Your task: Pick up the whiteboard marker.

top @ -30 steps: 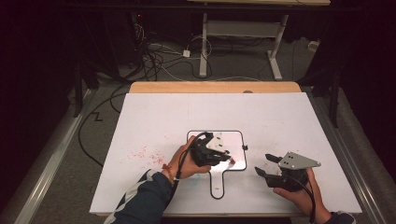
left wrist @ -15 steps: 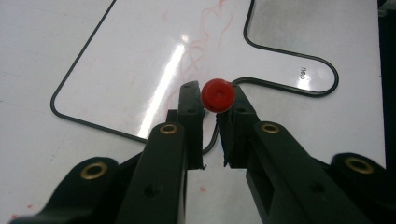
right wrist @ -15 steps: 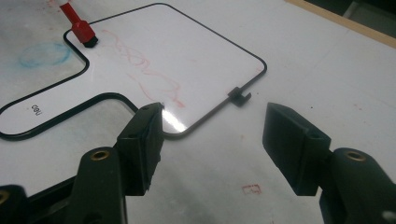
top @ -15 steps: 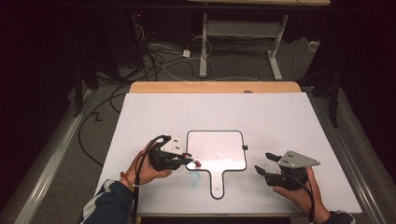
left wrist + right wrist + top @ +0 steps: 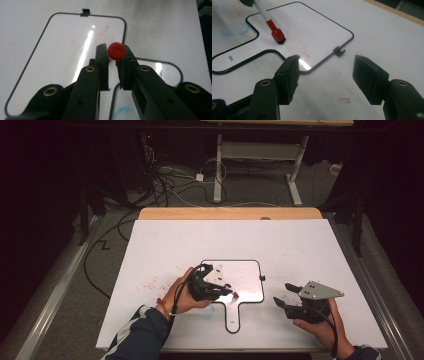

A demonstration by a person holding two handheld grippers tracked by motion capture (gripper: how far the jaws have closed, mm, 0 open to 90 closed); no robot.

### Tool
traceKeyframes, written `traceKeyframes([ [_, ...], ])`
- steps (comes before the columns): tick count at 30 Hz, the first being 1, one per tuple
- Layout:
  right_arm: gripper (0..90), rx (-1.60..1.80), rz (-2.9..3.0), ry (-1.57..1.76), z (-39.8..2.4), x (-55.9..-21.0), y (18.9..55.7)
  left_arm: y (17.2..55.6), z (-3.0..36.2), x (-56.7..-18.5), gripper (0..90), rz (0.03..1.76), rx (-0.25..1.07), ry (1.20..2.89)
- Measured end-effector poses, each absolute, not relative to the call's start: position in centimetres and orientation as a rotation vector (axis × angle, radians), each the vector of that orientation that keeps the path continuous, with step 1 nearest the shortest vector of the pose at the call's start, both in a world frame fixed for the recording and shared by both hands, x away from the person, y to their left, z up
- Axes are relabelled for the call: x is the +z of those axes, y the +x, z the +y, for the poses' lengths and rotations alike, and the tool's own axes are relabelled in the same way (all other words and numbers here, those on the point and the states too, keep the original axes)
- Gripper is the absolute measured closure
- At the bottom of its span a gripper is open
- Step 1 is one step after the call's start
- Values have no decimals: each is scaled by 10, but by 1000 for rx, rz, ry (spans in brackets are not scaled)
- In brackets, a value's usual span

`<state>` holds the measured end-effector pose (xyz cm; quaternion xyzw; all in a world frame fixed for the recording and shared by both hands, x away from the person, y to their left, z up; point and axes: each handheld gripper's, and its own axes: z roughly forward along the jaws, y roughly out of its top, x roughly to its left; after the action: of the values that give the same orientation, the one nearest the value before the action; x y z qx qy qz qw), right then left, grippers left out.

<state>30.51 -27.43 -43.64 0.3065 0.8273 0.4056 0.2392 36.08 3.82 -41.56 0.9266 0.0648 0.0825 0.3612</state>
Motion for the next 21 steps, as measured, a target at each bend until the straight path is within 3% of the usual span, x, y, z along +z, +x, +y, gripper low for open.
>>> traceKeyframes([
  [10,393,1108,2260,843,-277,-435,304,360,-5,-418,784,108,250,2392],
  [21,393,1109,2250,852,-280,-434,304,366,33,-419,784,185,268,2426],
])
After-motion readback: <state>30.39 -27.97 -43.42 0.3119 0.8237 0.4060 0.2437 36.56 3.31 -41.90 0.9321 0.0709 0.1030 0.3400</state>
